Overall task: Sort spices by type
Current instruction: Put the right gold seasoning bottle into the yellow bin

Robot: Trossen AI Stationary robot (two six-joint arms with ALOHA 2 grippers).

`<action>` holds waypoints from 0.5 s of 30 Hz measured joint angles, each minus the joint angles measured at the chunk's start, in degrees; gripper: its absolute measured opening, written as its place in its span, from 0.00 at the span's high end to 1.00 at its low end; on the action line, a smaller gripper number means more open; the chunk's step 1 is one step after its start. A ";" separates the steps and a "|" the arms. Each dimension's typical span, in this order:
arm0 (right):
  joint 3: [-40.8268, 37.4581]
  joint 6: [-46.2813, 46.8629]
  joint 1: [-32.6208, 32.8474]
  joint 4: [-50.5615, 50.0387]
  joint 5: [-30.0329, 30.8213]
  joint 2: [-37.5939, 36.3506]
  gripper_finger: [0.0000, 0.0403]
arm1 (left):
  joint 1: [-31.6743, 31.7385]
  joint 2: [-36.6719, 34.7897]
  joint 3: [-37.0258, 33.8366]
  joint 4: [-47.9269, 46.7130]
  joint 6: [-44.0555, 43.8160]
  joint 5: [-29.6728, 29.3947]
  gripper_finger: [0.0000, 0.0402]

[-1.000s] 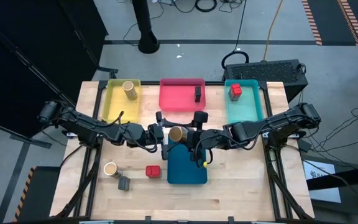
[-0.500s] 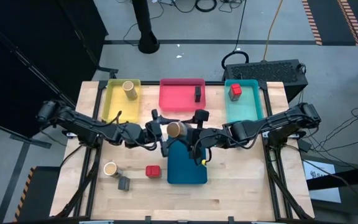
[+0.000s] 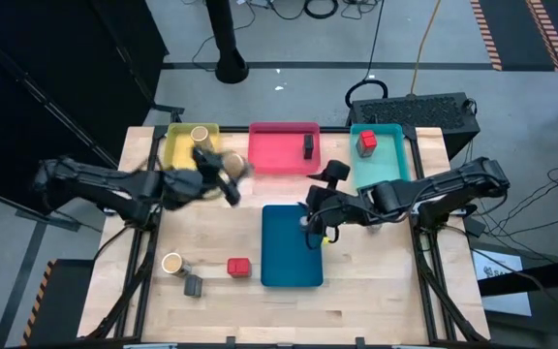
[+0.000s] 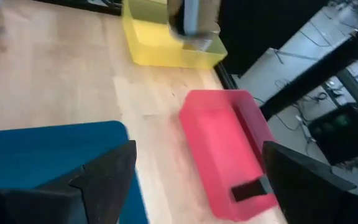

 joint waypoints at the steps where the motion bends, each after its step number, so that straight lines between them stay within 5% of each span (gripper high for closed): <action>1: -0.52 -0.15 -0.33 0.02 0.29 -0.25 0.18 | 1.89 -1.62 0.00 -4.11 -3.29 -0.04 0.30; 8: -8.12 -3.97 -5.53 5.64 -0.15 -3.25 0.18 | 15.32 -6.31 0.00 -33.17 -24.84 3.20 0.30; 15: -15.18 -4.26 -12.67 12.36 -6.74 -7.82 0.18 | 23.16 -6.18 -2.24 -35.15 -26.36 5.39 0.30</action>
